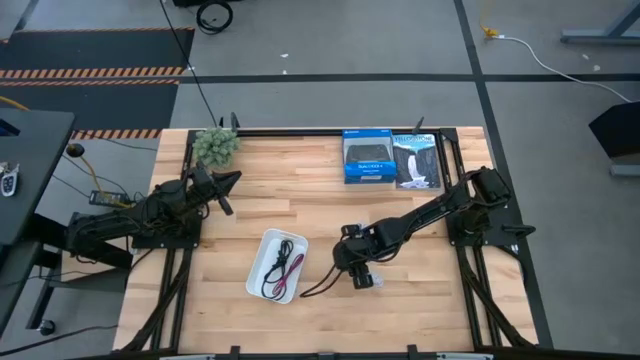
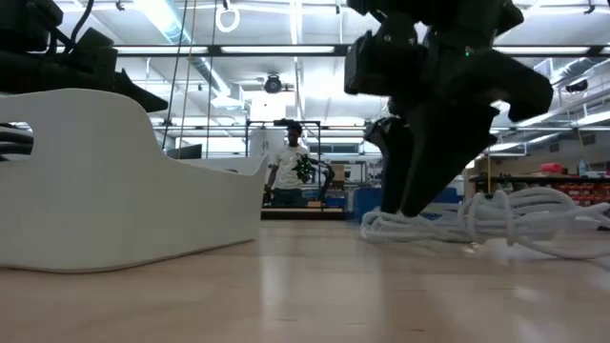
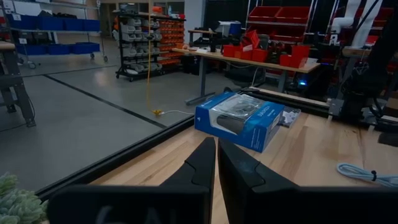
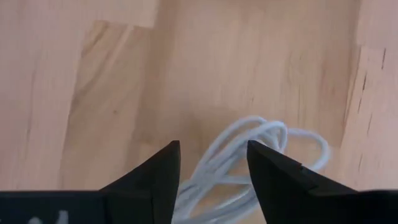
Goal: Pick and place USB-C Cables
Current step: Put the white HDMI cable into the white bin
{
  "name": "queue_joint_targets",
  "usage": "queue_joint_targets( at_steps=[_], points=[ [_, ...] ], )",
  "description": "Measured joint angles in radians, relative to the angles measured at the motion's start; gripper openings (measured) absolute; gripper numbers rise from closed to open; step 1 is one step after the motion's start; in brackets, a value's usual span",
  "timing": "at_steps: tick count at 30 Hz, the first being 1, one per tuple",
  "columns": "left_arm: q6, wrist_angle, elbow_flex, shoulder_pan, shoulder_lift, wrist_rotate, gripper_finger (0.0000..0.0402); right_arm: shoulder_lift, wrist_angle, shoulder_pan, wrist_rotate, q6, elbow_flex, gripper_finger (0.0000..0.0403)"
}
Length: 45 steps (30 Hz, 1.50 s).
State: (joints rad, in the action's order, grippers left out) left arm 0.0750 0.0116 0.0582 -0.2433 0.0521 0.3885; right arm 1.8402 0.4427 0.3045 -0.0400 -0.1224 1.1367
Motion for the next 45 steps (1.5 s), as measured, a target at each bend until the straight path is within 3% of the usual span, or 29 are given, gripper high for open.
queue_joint_targets(
  at_steps=[5,13,17,26,38,45],
  points=[
    [0.0,0.0,0.0,0.0,0.0,0.0,0.0025,-0.008,0.075,0.005,0.015,0.047,0.084,0.0188],
    [0.0,0.001,0.0,0.0,0.0,0.0,0.0025,-0.012,0.264,-0.035,0.033,-0.022,0.154,0.019],
    [0.0,0.001,0.0,0.0,0.0,0.0,0.0025,-0.013,0.242,-0.056,0.114,-0.045,0.147,0.0191],
    [0.0,0.001,0.0,0.0,0.0,0.0,0.0025,-0.009,0.16,-0.052,0.179,-0.094,0.113,0.0192],
    [0.0,0.0,0.0,0.0,0.0,0.0,0.0025,-0.01,0.112,-0.045,0.173,-0.111,0.071,0.0191],
    [0.0,0.0,0.0,0.0,0.0,0.0,0.0025,-0.01,0.218,-0.041,0.168,-0.086,0.128,0.0191]
  ],
)
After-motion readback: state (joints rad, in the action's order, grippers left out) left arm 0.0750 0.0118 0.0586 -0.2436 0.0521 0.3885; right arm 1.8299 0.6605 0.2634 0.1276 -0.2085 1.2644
